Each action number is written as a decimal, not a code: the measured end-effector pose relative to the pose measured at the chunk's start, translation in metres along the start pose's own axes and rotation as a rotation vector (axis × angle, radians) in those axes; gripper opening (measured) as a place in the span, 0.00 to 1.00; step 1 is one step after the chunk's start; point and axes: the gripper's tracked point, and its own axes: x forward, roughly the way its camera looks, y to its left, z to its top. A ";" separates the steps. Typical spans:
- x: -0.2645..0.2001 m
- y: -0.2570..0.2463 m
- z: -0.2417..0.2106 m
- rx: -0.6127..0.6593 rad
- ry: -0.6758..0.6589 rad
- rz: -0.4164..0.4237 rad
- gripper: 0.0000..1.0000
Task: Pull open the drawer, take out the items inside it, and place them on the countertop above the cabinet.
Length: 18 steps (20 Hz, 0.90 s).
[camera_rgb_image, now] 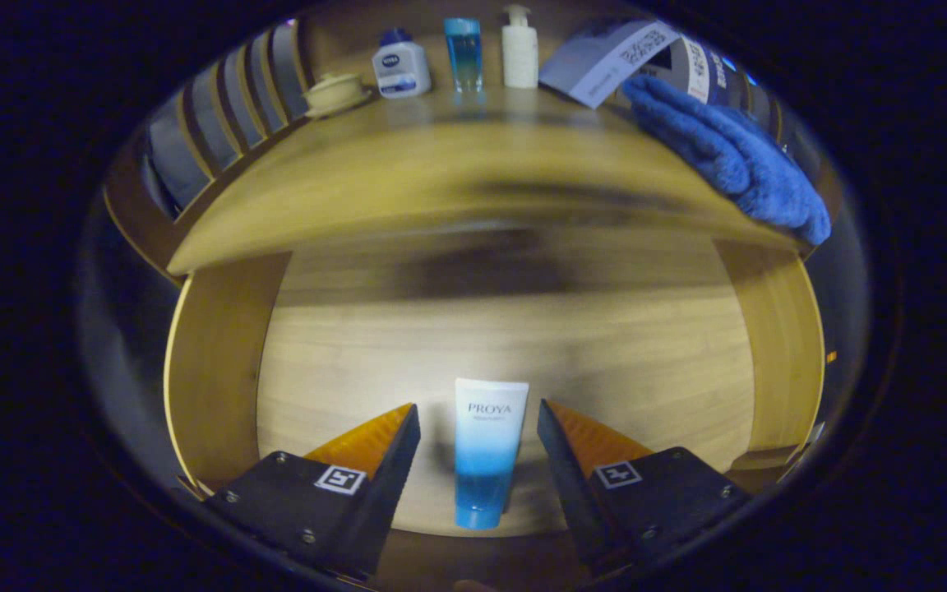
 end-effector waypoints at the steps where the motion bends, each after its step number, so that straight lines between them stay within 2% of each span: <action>1: 0.004 0.000 -0.005 0.023 0.036 0.016 0.85; 2: 0.017 -0.005 -0.016 0.057 0.088 0.000 0.86; 3: 0.008 -0.008 -0.008 0.079 0.066 -0.013 0.74; 5: 0.019 -0.010 -0.006 0.028 0.044 -0.023 0.50; 7: 0.014 0.008 -0.005 0.000 0.031 0.061 0.47; 8: 0.012 0.010 -0.008 -0.015 0.030 0.077 0.47; 11: -0.015 0.006 0.010 -0.032 -0.095 0.048 0.47; 13: -0.034 0.005 0.018 -0.019 -0.187 0.064 0.47; 15: -0.050 0.005 0.021 -0.001 -0.260 0.111 0.32; 18: -0.095 0.018 0.035 0.144 -0.380 0.226 0.11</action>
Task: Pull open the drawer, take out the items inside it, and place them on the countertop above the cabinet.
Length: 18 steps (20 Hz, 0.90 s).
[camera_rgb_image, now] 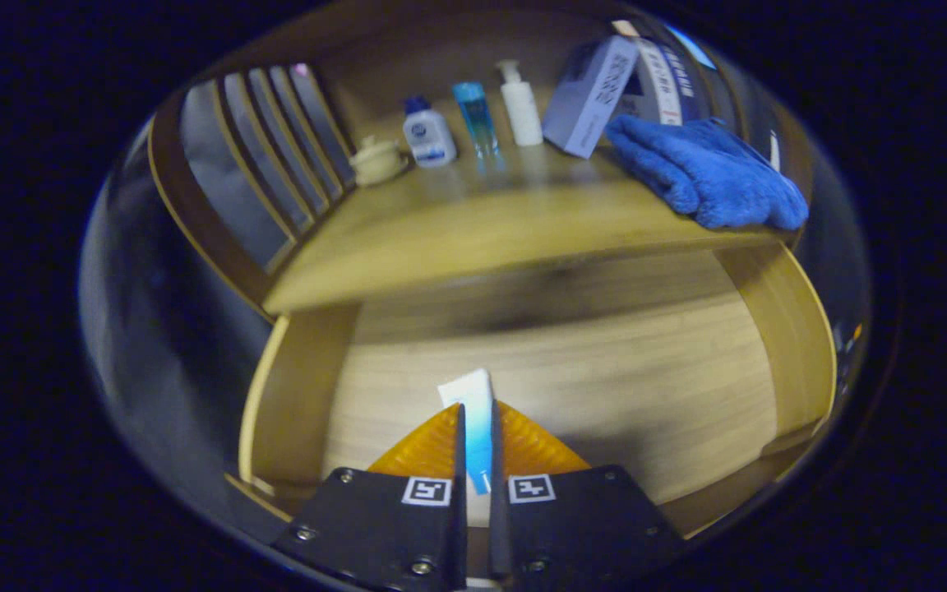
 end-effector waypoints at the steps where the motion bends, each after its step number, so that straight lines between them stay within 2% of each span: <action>1: 0.001 -0.002 0.004 0.010 -0.004 0.021 0.11; 2: 0.003 -0.002 0.003 -0.002 0.025 0.039 0.11; 4: 0.012 -0.010 -0.004 -0.042 0.059 -0.015 0.11; 5: 0.011 -0.010 -0.010 -0.064 0.087 -0.033 0.14; 7: 0.022 -0.011 -0.018 -0.106 0.125 -0.053 0.43; 9: 0.039 -0.022 -0.034 -0.181 0.197 -0.120 0.72; 12: 0.056 -0.023 -0.061 -0.220 0.314 -0.153 0.73; 16: 0.073 -0.015 -0.078 -0.222 0.413 -0.125 0.72; 17: 0.072 -0.021 -0.081 -0.227 0.444 -0.167 0.72; 18: 0.073 -0.021 -0.065 -0.240 0.390 -0.188 0.72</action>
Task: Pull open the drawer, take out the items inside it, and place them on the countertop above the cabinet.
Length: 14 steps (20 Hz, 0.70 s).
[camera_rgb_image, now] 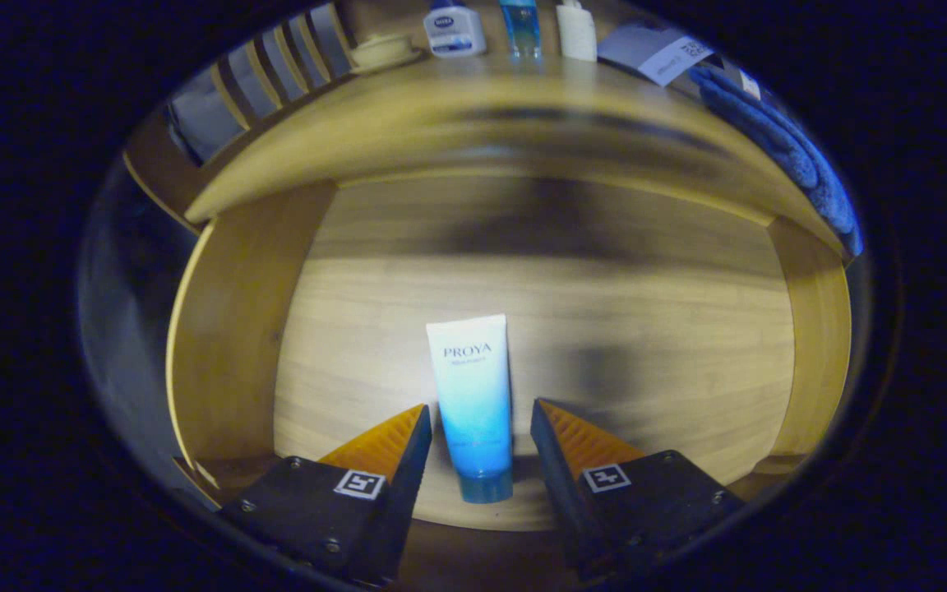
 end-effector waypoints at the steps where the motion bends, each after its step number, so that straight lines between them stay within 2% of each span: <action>1: 0.004 -0.007 0.006 -0.011 -0.016 -0.046 0.61; 3: 0.004 -0.010 0.005 0.007 -0.028 -0.054 0.38; 6: -0.021 -0.014 0.024 0.090 -0.137 0.007 0.38; 9: -0.058 -0.005 0.026 0.144 -0.235 0.108 0.37; 14: -0.126 -0.007 0.054 0.166 -0.533 0.207 0.37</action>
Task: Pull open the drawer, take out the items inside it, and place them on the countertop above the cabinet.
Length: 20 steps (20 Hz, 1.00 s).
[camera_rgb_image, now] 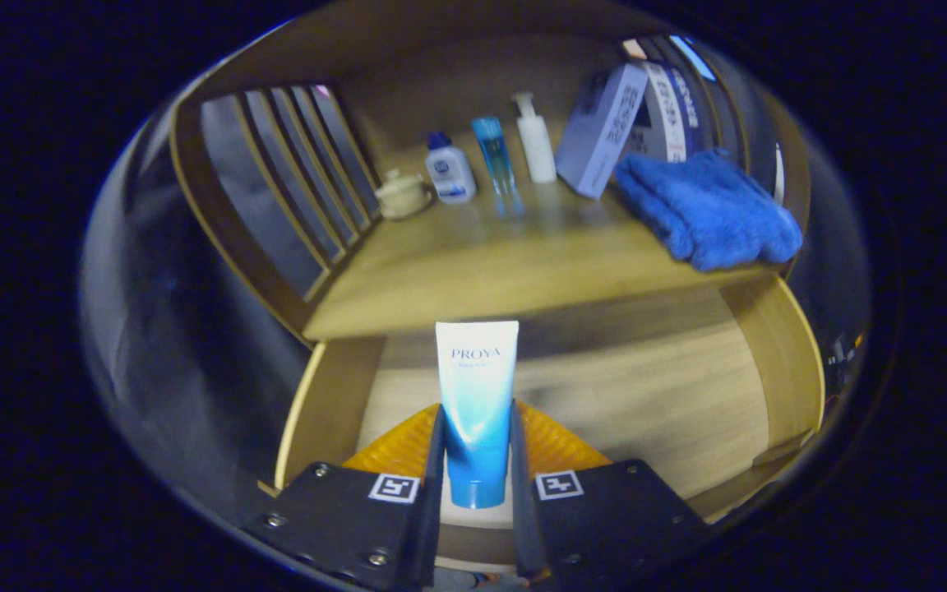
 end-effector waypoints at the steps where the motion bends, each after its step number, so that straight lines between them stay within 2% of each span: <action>1: -0.008 0.000 0.011 0.008 -0.063 0.011 0.37; 6: -0.032 -0.005 0.077 0.032 -0.319 0.016 0.37; 12: -0.007 -0.013 0.142 -0.005 -0.461 -0.023 0.37; 14: 0.019 -0.020 0.150 -0.038 -0.470 -0.067 0.37; 18: 0.084 -0.044 0.134 -0.122 -0.410 -0.207 0.37; 20: 0.107 -0.051 0.124 -0.126 -0.376 -0.237 0.37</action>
